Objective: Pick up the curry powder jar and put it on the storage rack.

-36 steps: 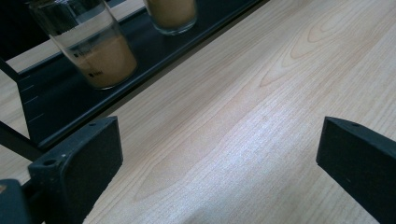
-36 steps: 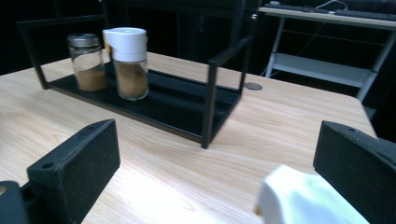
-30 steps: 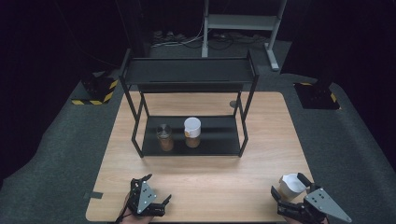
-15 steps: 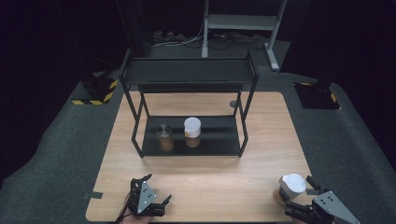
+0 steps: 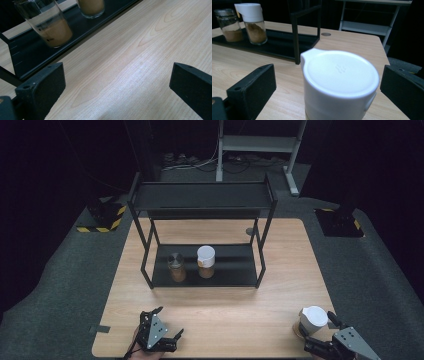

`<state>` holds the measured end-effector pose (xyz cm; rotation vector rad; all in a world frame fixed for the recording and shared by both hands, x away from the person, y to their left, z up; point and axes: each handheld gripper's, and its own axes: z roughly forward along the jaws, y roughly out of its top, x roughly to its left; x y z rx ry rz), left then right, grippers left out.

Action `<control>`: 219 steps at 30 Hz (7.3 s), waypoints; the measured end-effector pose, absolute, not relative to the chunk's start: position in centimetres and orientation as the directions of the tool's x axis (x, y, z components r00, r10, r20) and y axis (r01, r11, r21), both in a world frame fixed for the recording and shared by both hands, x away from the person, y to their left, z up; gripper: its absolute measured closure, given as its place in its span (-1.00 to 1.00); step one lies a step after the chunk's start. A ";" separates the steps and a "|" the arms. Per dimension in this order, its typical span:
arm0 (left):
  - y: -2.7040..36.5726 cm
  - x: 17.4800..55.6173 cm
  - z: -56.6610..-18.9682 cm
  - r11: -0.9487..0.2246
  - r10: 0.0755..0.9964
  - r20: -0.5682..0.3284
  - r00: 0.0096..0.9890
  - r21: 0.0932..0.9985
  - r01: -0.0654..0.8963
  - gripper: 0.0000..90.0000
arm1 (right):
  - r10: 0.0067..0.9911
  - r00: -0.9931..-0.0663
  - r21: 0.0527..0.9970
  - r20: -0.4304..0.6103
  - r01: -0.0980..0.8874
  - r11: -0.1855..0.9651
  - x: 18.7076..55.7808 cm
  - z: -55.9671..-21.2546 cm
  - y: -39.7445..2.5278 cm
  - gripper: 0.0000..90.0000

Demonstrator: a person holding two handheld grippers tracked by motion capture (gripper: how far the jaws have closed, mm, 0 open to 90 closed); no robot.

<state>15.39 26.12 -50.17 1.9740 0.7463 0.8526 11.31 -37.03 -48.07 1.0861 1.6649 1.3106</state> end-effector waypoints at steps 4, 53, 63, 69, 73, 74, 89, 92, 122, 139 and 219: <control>26.1 15.4 -50.2 -0.472 0.753 0.287 0.592 0.862 0.183 -0.98 | 0.931 -0.363 0.975 -0.034 0.192 0.110 11.6 -48.6 -37.1 -1.00; 26.0 15.4 -50.2 -0.480 0.747 0.294 0.596 0.859 0.178 -0.98 | 0.927 -0.372 0.972 0.034 0.230 0.056 12.5 -51.2 -38.4 -0.34; 26.0 15.4 -50.1 -0.482 0.746 0.295 0.597 0.857 0.180 -0.98 | 0.936 -0.351 0.977 0.019 0.207 0.058 12.3 -51.0 -37.8 -0.34; 26.0 15.5 -50.1 -0.484 0.745 0.297 0.598 0.857 0.177 -0.98 | 0.934 -0.356 0.983 0.006 0.176 0.061 12.1 -51.0 -37.2 -0.34; 26.0 15.5 -50.1 -0.488 0.741 0.301 0.601 0.855 0.174 -0.98 | 0.930 -0.368 0.984 0.007 0.170 0.060 12.3 -51.0 -36.7 -0.34; 26.0 15.5 -50.1 -0.488 0.740 0.301 0.601 0.855 0.174 -0.98 | 0.927 -0.374 0.984 0.006 0.169 0.062 12.3 -51.0 -36.5 -0.34; 25.9 15.5 -50.2 -0.491 0.738 0.304 0.603 0.854 0.171 -0.98 | 0.886 -0.463 0.986 0.001 0.148 0.077 14.2 -51.0 -33.5 -0.34; 25.9 15.5 -50.1 -0.489 0.739 0.301 0.602 0.855 0.173 -0.98 | 0.879 -0.476 0.986 -0.006 0.144 0.085 14.6 -50.9 -33.0 -0.34; 26.2 15.3 -50.3 -0.483 0.738 0.303 0.602 0.861 0.159 -0.98 | 0.811 -0.585 0.988 -0.009 0.119 0.097 17.5 -50.6 -28.1 -0.33; 26.4 15.4 -50.4 -0.474 0.737 0.293 0.609 0.867 0.157 -0.98 | 0.796 -0.605 0.989 -0.025 0.101 0.108 19.3 -50.4 -25.7 -0.33; 27.1 15.2 -50.7 -0.452 0.735 0.282 0.617 0.881 0.136 -0.98 | 0.874 -0.485 0.986 -0.016 0.135 0.093 29.4 -48.1 -17.9 -0.32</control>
